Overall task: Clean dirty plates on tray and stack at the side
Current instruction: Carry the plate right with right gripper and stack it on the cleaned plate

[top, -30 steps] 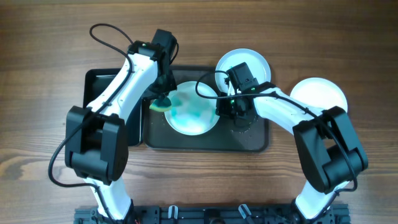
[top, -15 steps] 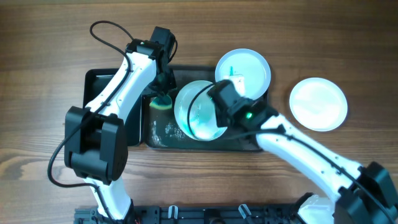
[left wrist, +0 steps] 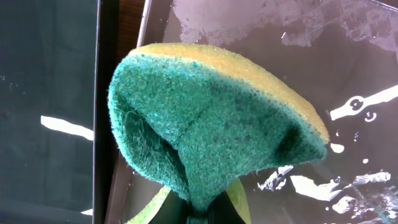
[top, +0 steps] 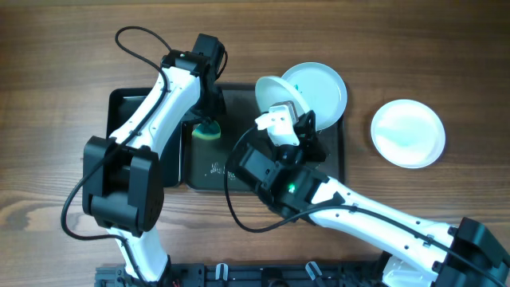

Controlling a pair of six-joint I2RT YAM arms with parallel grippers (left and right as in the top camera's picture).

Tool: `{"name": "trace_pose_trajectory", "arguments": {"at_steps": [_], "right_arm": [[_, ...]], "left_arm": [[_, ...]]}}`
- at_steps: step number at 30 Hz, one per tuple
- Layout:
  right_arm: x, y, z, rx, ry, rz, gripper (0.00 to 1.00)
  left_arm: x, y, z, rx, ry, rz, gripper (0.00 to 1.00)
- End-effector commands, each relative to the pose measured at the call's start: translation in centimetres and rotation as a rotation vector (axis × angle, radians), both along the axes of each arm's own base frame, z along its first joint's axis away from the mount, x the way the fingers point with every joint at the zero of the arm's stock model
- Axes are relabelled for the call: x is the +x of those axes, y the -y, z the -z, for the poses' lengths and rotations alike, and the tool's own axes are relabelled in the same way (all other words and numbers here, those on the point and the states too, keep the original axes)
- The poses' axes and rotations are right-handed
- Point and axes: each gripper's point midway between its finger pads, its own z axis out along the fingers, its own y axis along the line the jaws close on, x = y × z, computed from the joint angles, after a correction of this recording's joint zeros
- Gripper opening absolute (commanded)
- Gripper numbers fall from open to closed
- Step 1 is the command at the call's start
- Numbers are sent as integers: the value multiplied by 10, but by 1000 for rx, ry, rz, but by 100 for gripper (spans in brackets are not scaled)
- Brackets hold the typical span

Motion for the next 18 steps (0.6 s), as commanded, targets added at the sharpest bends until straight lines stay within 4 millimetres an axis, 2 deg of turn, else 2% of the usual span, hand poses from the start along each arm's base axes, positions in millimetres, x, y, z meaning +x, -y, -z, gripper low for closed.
{"name": "trace_pose_trajectory", "arguments": {"at_steps": [1,8,13,16,18], "right_arm": [[-5,5,-39,-160,80,54,4],[1,-6,-52,-174,82,46,4],[2,-7,-54,-161,90,46,4],[3,-5,-47,-166,79,42,4],[8,0,-26,-147,38,16,4]], "left_arm": [[8,1,-17,-20,50,10,4],[8,1,-17,-19,50,10,4],[8,1,-17,-19,50,10,4],[8,1,-17,-19,50,10,4],[8,1,-17,-19,50,10,4]]}}
